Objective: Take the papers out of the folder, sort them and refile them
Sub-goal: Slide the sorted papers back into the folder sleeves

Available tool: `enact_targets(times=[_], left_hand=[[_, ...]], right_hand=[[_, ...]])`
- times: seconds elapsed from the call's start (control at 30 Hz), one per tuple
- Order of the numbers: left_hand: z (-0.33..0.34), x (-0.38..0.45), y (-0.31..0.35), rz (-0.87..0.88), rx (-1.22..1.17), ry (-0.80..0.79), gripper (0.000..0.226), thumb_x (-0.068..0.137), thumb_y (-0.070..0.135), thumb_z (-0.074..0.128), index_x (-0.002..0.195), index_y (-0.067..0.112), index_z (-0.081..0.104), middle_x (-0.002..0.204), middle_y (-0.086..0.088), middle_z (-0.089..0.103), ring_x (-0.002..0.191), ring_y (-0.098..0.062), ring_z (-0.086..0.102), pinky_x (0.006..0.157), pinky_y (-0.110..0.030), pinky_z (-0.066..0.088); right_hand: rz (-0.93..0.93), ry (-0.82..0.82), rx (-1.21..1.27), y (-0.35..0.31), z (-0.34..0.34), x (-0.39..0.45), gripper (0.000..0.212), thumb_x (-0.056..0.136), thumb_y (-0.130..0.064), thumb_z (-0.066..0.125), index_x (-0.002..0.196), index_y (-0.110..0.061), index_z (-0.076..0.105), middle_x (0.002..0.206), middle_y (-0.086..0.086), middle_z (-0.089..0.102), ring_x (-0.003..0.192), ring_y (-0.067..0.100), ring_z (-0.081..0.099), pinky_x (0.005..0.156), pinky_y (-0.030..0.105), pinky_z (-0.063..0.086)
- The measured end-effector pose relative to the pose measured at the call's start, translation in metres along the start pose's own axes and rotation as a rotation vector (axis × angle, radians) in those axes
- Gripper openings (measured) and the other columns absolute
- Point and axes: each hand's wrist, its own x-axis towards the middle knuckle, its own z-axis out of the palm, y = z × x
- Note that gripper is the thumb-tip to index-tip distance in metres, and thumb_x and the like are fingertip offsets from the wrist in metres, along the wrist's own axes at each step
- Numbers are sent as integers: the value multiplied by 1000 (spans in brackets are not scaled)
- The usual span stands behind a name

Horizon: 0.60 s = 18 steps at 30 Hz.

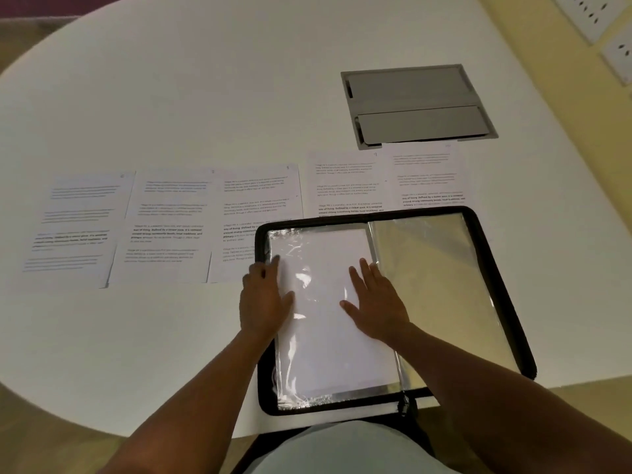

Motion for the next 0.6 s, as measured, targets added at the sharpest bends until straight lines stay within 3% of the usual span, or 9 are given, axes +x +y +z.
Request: enact_targets(times=[0.1,0.23,0.33,0.4,0.6], left_hand=[[11,-3,-2,214,231,-85,57,87,47,59,135,21,46,150,-9,33,130,-32,40,94,-43,46],[9,-3,0,193,179,-132,52,89,46,57,132,18,48,150,-6,35,133,-29,37,101,-41,40],[-14,-1,-2,152,45,17,48,90,44,57,129,17,53,139,-6,49,126,-26,47,101,-37,40],[-35,0,-13,98,-86,141,42,90,40,59,123,14,58,126,-6,59,115,-25,55,93,-30,42],[-94,6,-93,-252,-378,382,49,91,28,64,135,9,52,133,-10,58,122,-25,53,100,-27,38]], right_hand=[[26,-16,-54,-5,5,-1,76,97,-62,17,152,-21,-16,157,6,-27,146,26,-21,121,41,-4],[23,35,-10,-18,-3,3,75,98,-59,25,155,-15,1,162,8,-11,149,26,-11,118,38,-6],[-65,183,140,-48,-12,12,60,98,-47,43,147,-13,35,157,8,27,147,25,19,119,36,9],[-143,235,242,-80,-19,22,52,95,-38,54,139,-13,47,146,8,45,138,24,37,116,34,23],[-457,128,375,-197,-35,60,50,95,-28,55,141,-13,45,142,7,49,132,22,42,109,35,37]])
